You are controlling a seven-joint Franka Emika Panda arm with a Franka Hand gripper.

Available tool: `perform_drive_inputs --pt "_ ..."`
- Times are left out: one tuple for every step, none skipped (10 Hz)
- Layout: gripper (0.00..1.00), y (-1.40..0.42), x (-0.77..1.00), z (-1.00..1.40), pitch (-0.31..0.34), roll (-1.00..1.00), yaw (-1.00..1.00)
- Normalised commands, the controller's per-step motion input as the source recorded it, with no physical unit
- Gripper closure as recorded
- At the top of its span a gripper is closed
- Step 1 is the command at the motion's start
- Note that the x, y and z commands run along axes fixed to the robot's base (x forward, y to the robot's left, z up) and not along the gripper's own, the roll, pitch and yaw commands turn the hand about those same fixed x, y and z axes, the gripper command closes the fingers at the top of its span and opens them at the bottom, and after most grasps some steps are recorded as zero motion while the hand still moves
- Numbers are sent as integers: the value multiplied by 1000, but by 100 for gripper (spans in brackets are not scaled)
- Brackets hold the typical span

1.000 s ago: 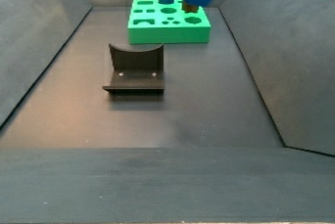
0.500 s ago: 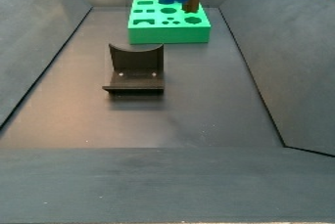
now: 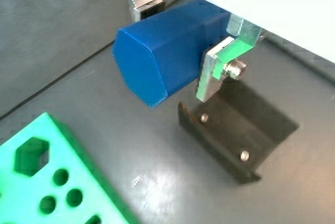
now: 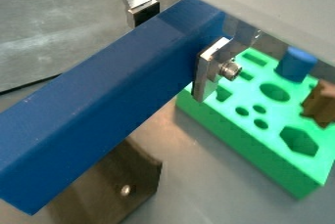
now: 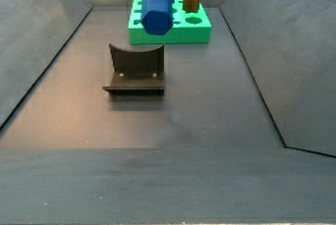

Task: Pick up the hexagon object. Move up. Place the hexagon object on the fixture. Regrasp the hexagon object. Move to above the board. Insert the hexagon object.
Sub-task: Place the hexagon object on the fixture.

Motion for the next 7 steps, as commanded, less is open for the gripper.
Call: perform_drive_inputs --pt "100 26 668 -51 137 -1000 -106" --pt "100 33 531 -31 139 -1000 -118" --pt "100 37 478 -27 140 -1000 -123" --pt "100 39 375 -20 141 -1000 -135" --pt "100 39 323 -18 142 -1000 -143" --pt "100 42 201 -20 145 -1000 -166" --pt "100 42 155 -17 144 -1000 -179"
